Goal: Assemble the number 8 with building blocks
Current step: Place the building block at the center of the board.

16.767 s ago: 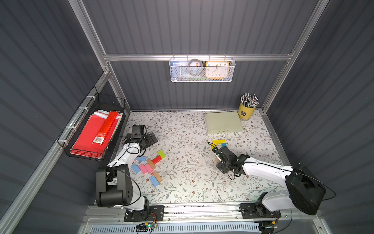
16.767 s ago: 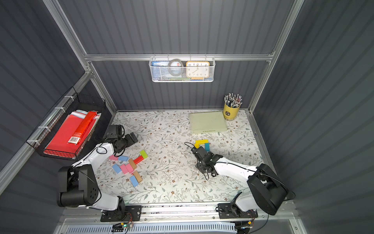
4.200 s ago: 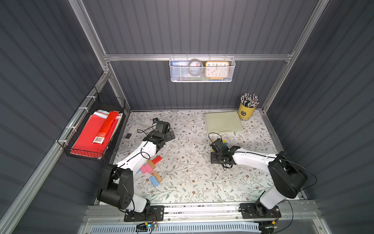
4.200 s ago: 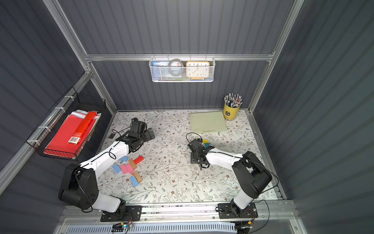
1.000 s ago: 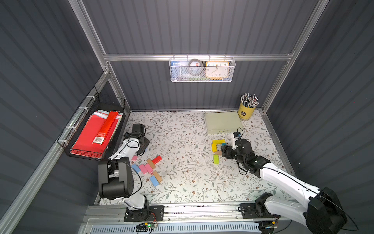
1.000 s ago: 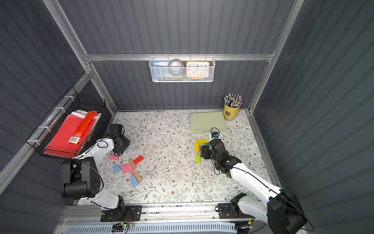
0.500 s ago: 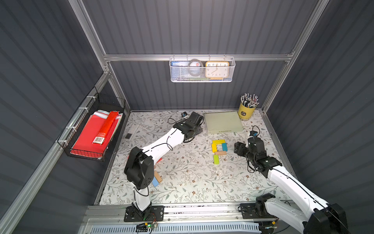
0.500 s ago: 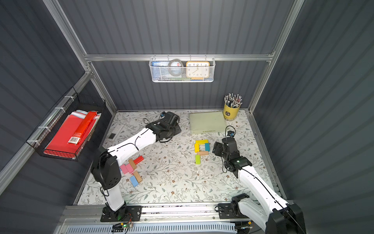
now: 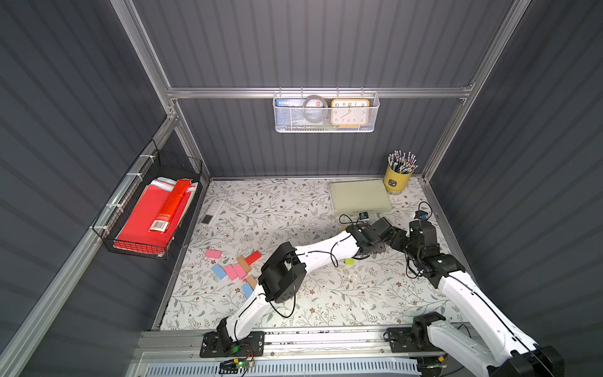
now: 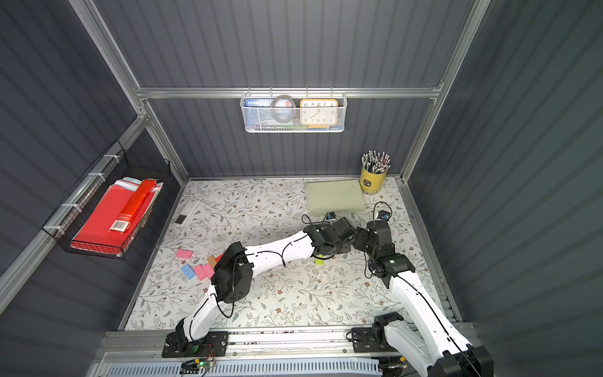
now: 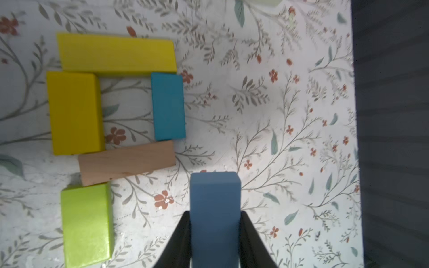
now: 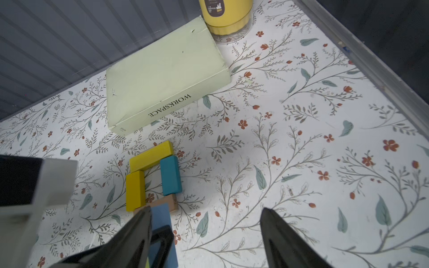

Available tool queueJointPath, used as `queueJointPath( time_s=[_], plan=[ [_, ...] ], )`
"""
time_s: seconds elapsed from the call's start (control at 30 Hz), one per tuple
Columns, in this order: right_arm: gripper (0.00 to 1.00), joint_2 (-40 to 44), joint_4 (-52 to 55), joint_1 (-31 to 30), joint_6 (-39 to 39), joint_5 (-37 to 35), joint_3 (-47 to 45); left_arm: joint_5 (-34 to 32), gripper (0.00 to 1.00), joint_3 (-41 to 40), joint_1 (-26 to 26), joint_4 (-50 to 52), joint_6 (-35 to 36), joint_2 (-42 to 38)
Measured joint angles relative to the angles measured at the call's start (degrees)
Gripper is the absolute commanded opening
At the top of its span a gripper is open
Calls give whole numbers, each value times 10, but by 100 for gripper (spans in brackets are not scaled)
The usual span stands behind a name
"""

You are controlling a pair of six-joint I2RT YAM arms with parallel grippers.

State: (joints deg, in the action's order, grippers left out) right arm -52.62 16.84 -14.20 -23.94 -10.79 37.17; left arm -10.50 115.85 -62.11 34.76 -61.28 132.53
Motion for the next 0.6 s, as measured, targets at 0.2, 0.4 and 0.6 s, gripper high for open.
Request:
queueJointPath(
  time_s=[0.2,0.4,0.6],
  plan=[
    [79,15,7,8,0,2,-2,4,16,0,-4,1,-16,12],
    [79,24,11,10,0,4,-12,14,20,0,-6,-3,-26,27],
    [79,33,20,16,0,1,-15,21,30,-11,-6,-5,-33,42]
  ],
)
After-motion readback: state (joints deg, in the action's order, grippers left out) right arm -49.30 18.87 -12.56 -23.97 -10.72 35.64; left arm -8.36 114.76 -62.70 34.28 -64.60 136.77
